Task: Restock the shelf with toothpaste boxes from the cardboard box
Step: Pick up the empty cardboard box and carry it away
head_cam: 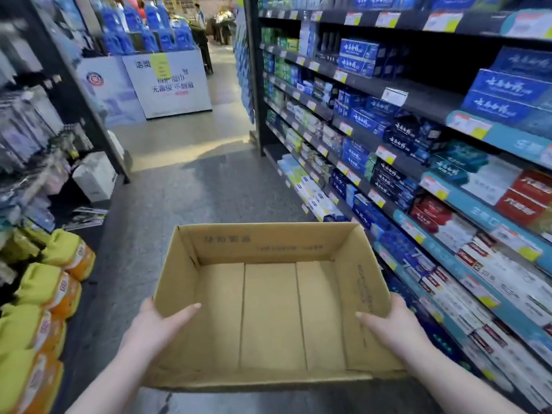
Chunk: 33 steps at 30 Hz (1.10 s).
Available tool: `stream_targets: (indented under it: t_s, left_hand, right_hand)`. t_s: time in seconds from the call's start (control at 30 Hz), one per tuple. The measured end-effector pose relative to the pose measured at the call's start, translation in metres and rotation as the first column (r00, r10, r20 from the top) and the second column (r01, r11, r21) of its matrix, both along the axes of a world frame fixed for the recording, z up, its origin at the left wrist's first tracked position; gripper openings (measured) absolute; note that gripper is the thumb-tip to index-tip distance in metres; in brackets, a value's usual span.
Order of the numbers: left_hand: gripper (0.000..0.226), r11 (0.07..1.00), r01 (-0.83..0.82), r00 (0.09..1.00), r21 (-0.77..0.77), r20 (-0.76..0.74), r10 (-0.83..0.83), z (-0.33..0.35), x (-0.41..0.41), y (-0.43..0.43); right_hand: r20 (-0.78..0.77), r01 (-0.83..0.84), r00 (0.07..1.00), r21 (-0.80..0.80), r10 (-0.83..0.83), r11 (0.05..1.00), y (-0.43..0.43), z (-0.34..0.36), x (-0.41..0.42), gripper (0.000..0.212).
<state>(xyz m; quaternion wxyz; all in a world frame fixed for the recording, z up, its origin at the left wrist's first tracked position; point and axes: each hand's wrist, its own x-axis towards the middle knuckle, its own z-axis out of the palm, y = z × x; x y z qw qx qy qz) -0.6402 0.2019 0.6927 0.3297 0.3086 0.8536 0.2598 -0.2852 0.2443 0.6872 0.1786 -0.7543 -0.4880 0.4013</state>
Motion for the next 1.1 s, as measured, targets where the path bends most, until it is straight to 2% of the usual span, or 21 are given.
stream_targets:
  t_s: [0.17, 0.4, 0.57, 0.7, 0.87, 0.97, 1.1]
  left_hand:
    - [0.111, 0.999, -0.007, 1.000, 0.036, 0.013, 0.007, 0.008, -0.064, 0.088]
    - [0.098, 0.992, -0.087, 0.996, 0.088, 0.033, 0.085, -0.004, -0.122, 0.239]
    - [0.102, 0.974, -0.199, 0.979, 0.108, 0.059, 0.193, -0.005, -0.161, 0.351]
    - [0.097, 0.948, -0.298, 0.955, 0.114, 0.049, 0.294, 0.007, -0.195, 0.425]
    - [0.101, 0.907, -0.405, 0.914, 0.114, 0.075, 0.398, 0.013, -0.249, 0.496]
    - [0.093, 0.886, -0.446, 0.893, 0.123, 0.122, 0.433, 0.007, -0.290, 0.546]
    - [0.083, 0.877, -0.455, 0.890, 0.158, 0.111, 0.442, 0.008, -0.335, 0.626]
  right_hand:
    - [0.036, -0.013, 0.999, -0.006, 0.013, 1.000, 0.094, 0.012, -0.066, 0.067]
    - [0.042, -0.066, 0.997, 0.051, 0.063, 0.997, 0.267, 0.012, -0.126, 0.067]
    - [0.018, -0.149, 0.989, 0.062, 0.148, 0.987, 0.408, 0.018, -0.170, 0.076]
    - [-0.014, -0.221, 0.975, 0.066, 0.223, 0.973, 0.508, 0.031, -0.212, 0.076]
    - [-0.031, -0.310, 0.949, 0.090, 0.314, 0.947, 0.616, 0.040, -0.274, 0.074]
    - [-0.028, -0.337, 0.939, 0.108, 0.342, 0.935, 0.679, 0.042, -0.317, 0.067]
    - [-0.019, -0.355, 0.933, 0.123, 0.360, 0.927, 0.761, 0.038, -0.377, 0.063]
